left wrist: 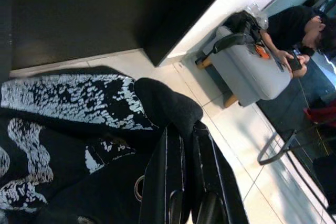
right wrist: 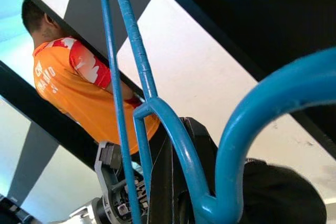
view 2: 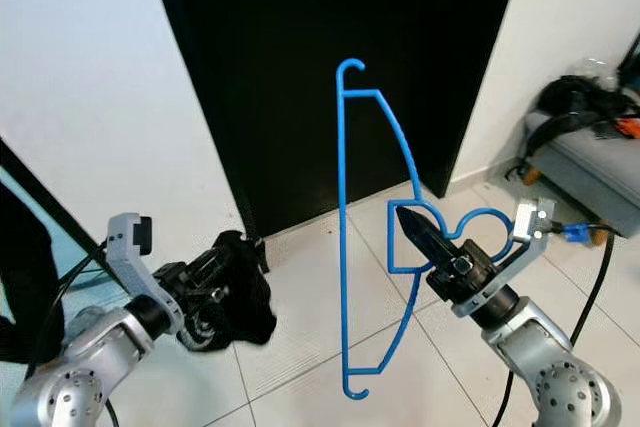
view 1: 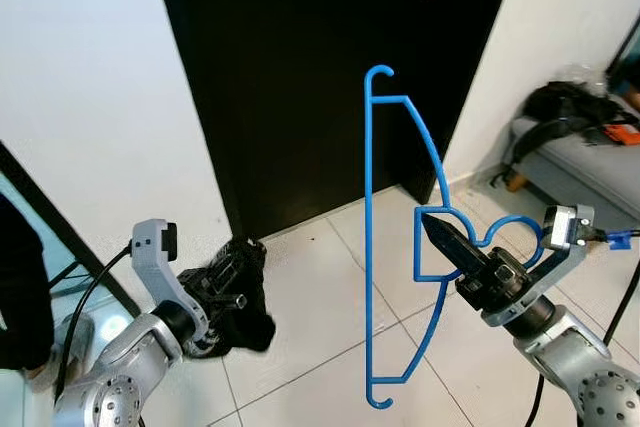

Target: Hang hanger

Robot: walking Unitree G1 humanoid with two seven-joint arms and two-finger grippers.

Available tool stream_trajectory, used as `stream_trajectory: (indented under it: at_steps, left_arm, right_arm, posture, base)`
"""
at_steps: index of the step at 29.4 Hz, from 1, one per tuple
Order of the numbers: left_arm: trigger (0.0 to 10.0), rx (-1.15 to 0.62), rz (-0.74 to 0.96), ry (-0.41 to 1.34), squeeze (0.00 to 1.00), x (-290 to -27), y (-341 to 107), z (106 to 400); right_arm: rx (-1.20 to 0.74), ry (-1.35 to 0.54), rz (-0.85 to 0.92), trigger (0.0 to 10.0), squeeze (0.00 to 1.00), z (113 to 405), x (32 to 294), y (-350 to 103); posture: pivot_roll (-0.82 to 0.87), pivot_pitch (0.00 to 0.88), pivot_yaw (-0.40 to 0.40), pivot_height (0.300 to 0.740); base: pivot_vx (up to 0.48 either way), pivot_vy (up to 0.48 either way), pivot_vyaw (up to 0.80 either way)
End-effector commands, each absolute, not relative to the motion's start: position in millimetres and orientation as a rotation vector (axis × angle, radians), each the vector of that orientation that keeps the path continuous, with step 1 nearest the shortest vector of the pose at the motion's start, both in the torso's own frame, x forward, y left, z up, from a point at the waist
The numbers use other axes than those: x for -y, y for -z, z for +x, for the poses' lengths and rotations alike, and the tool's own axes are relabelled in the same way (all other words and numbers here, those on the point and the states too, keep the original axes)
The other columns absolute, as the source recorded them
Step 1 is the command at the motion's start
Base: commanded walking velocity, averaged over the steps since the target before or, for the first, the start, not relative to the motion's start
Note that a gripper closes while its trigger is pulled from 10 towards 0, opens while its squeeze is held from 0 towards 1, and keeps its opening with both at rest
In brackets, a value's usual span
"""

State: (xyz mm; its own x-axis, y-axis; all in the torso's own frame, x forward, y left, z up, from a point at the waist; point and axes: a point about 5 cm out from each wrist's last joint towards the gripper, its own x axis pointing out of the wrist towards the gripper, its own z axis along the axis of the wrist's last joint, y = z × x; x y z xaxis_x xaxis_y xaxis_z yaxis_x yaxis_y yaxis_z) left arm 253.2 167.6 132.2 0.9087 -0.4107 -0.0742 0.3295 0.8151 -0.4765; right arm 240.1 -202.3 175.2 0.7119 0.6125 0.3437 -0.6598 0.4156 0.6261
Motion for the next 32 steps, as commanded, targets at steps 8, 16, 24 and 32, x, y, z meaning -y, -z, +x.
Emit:
stream_trajectory:
  at_steps: [8, 16, 24, 32]
  left_arm:
    - [10.0, -0.164, -0.443, 0.388, 0.0, -173, -135, 256]
    - [10.0, -0.15, -0.448, 0.37, 0.0, -176, -136, 259]
    - [10.0, -0.143, -0.455, 0.351, 0.0, -177, -126, 259]
    - [10.0, -0.161, -0.424, 0.298, 0.0, -178, -102, 266]
  right_arm:
    - [0.09, -0.798, 0.84, 10.0, 0.0, 239, 204, -177]
    - [0.085, -0.803, 0.837, 10.0, 0.0, 239, 203, -177]
    - [0.044, -0.792, 0.835, 10.0, 0.0, 238, 203, -164]
    - [-0.051, -0.736, 0.786, 10.0, 0.0, 250, 201, -135]
  posture:
    - [0.06, 0.082, 0.002, 0.74]
    - [0.06, 0.084, 0.0, 0.74]
    - [0.07, 0.039, -0.019, 0.74]
    - [0.11, 0.0, -0.051, 0.74]
  base:
    - [-0.24, 0.0, 0.8]
    - [0.0, 0.0, 0.8]
    - [0.0, 0.0, 0.8]
    - [0.0, 0.0, 0.8]
